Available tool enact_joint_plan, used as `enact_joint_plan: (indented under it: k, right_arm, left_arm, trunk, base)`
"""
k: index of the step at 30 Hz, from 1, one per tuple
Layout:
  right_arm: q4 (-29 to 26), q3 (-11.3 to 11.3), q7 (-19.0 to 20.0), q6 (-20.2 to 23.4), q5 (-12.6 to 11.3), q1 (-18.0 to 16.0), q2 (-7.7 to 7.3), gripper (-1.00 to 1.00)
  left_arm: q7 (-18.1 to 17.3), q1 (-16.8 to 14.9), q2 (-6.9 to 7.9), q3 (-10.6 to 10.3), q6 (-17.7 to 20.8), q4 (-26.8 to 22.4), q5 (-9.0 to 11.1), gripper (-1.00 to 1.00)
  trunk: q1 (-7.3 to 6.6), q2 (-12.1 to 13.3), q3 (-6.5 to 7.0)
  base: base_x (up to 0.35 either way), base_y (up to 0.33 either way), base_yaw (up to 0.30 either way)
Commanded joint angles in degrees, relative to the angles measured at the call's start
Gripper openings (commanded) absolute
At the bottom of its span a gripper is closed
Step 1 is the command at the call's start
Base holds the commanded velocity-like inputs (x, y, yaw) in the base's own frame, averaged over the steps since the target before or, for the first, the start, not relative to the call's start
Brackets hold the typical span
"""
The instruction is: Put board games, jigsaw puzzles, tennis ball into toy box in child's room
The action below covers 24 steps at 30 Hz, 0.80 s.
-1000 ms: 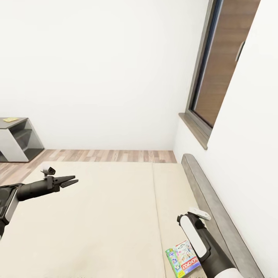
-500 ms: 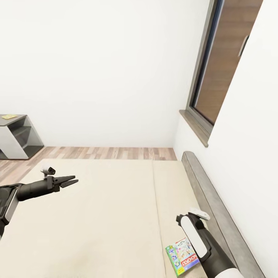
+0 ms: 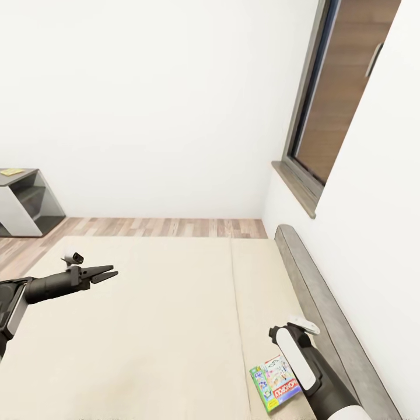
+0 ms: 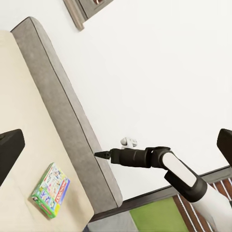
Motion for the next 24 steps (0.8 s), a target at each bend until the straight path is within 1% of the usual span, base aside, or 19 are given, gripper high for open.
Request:
enact_joint_plan:
  k: [1,6,12,19,24]
  right_arm:
    - [0.0,0.2,-0.5,0.2,-0.4,-0.1,-0.09,1.00]
    - [0.0,0.1,-0.5,0.1,-0.4,-0.1,-0.19,1.00]
    - [0.0,0.2,-0.3,-2.0,-0.5,-0.1,-0.26,1.00]
    - [0.6,0.1,0.1,-2.6,-0.5,-0.1,-0.47,1.00]
    - [1.0,0.1,1.6,-2.7,-0.4,-0.1,-0.53,1.00]
  left_arm:
    - [-0.2,0.0,0.03,0.0,0.6,0.0,0.0,1.00]
    - [-0.2,0.0,0.06,0.0,0.5,0.0,0.0,1.00]
    - [-0.2,0.0,0.12,0.0,0.5,0.0,0.0,1.00]
    - [-0.2,0.0,0.06,0.0,0.5,0.0,0.0,1.00]
    - [-0.2,0.0,0.04,-0.1,0.5,0.0,0.0,1.00]
  trunk:
    - [0.03,-0.1,-0.21]
    - [0.03,-0.1,-0.69]
    - [0.03,-0.1,-1.25]
    - [0.03,-0.1,-1.91]
    - [0.03,-0.1,-2.39]
  base:
    - [0.000,0.000,0.000]
    - [0.000,0.000,0.000]
    - [0.000,0.000,0.000]
    - [0.000,0.000,0.000]
    - [0.000,0.000,0.000]
